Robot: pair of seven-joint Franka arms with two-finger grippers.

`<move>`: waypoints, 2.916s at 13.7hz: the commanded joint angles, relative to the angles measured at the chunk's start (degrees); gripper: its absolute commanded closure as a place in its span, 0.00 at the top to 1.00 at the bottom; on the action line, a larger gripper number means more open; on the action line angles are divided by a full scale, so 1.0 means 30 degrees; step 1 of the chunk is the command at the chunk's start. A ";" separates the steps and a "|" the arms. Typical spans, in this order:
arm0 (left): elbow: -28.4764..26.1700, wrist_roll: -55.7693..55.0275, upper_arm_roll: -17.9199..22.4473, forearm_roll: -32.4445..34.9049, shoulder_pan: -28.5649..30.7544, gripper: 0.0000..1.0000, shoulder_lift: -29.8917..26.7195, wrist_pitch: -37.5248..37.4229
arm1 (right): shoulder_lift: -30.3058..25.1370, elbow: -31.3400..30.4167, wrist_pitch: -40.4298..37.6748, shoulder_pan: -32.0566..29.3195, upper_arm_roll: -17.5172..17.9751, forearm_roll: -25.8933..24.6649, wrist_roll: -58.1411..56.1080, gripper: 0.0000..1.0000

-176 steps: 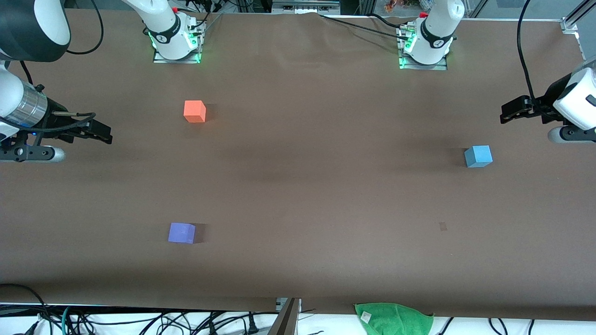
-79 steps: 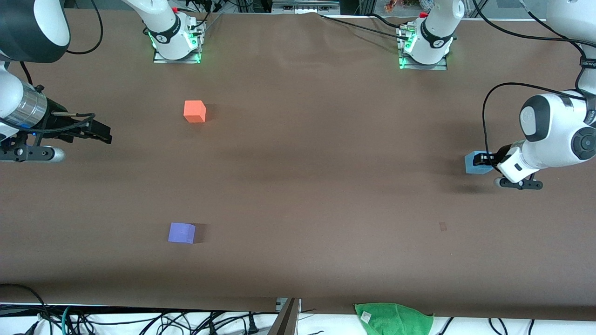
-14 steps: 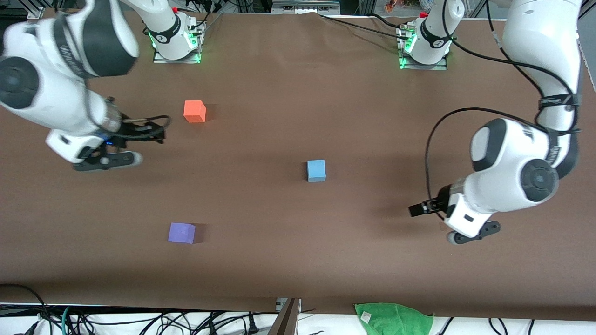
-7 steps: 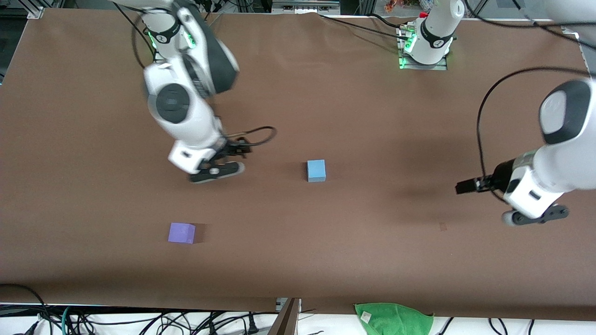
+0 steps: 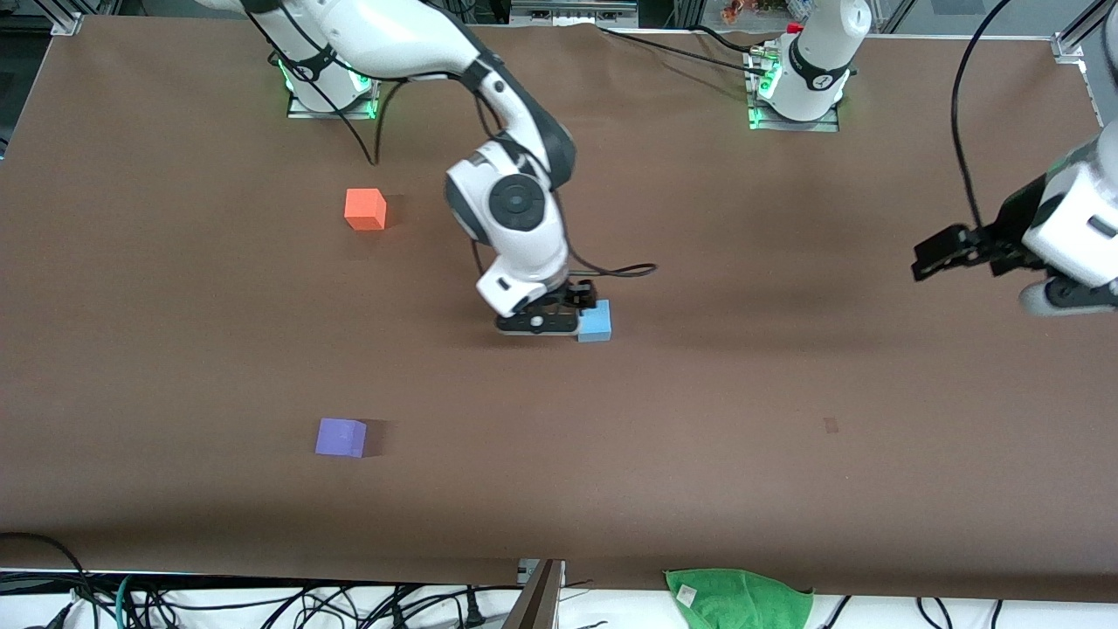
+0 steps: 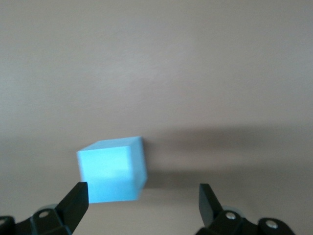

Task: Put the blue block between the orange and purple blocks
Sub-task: 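Lower the right gripper and close it on the light-blue cube, then carry the light-blue cube with the right gripper toward the orange cube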

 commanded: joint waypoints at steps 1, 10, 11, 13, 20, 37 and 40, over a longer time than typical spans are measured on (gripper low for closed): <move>-0.2054 0.0532 0.0780 0.0081 -0.0219 1.00 -0.1551 0.0108 | 0.1679 0.2104 -0.0092 0.0292 -0.0078 0.0321 0.1635 1.00; -0.5573 0.3043 0.1891 -0.0007 -0.1039 1.00 -0.3194 0.0078 | 0.2852 0.2075 0.1842 0.1025 -0.0049 0.0174 0.2607 1.00; -0.5516 0.3254 0.1923 -0.0007 -0.0981 1.00 -0.3165 0.0078 | 0.2911 0.2104 0.1959 0.1054 -0.0078 0.0174 0.2665 1.00; -0.5282 0.3140 0.1924 -0.0066 -0.0747 1.00 -0.2786 0.0078 | 0.3116 0.2075 0.2223 0.1259 -0.0136 0.0087 0.2694 0.97; -0.4930 0.3110 0.1924 -0.0183 -0.0278 1.00 -0.2345 0.0049 | 0.3263 0.2045 0.2341 0.1318 -0.0195 -0.0497 0.2665 0.71; -0.4462 0.3110 0.1895 -0.1795 0.0631 1.00 -0.1730 0.0079 | -0.5134 -0.5613 -0.3637 -0.3955 -0.1829 0.2166 -0.8631 0.65; -0.3963 0.3110 0.1836 -0.0801 0.0426 1.00 -0.1583 0.0078 | -0.7133 -1.0420 -0.1185 -0.3985 -0.3850 0.2167 -1.1740 0.65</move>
